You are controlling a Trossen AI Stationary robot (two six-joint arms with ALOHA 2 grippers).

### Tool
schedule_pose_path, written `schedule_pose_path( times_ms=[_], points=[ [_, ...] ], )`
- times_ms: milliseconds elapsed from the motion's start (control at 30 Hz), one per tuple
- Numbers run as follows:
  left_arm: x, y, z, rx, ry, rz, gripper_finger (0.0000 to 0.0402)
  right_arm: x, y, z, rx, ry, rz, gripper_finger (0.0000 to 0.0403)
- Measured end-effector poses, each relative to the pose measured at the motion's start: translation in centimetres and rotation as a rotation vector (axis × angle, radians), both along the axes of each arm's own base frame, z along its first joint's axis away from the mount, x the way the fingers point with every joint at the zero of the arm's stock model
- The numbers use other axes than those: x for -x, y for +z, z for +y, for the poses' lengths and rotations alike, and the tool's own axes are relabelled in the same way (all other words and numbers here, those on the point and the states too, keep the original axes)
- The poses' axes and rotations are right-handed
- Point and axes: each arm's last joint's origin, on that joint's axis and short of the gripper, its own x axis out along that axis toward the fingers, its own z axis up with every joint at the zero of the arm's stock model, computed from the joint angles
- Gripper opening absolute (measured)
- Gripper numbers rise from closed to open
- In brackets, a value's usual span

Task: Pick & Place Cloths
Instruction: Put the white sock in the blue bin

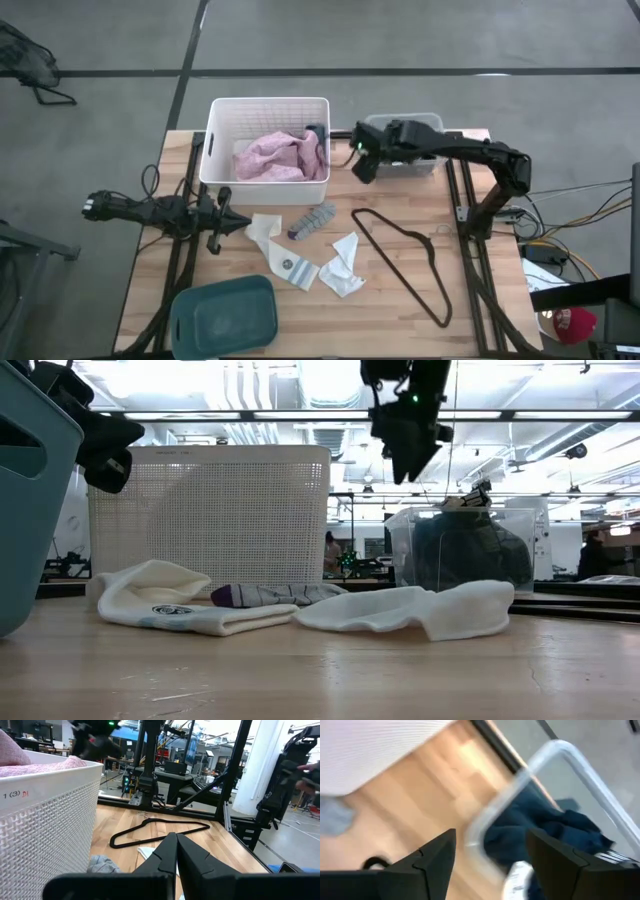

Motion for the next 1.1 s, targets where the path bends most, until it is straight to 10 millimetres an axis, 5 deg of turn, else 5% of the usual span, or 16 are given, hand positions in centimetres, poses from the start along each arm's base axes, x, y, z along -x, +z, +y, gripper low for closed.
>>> schedule_pose_path(
  times_ms=[367,1100],
  points=[
    [0.0,0.0,0.0,0.0,0.0,0.0,0.0012,-2.6,-2.7,9.5,0.097,0.221,-0.064,0.026],
    [0.0,0.0,0.0,0.0,0.0,0.0,0.0012,-3.2,-7.6,20.7,0.064,0.521,-0.407,0.0212]
  ],
)
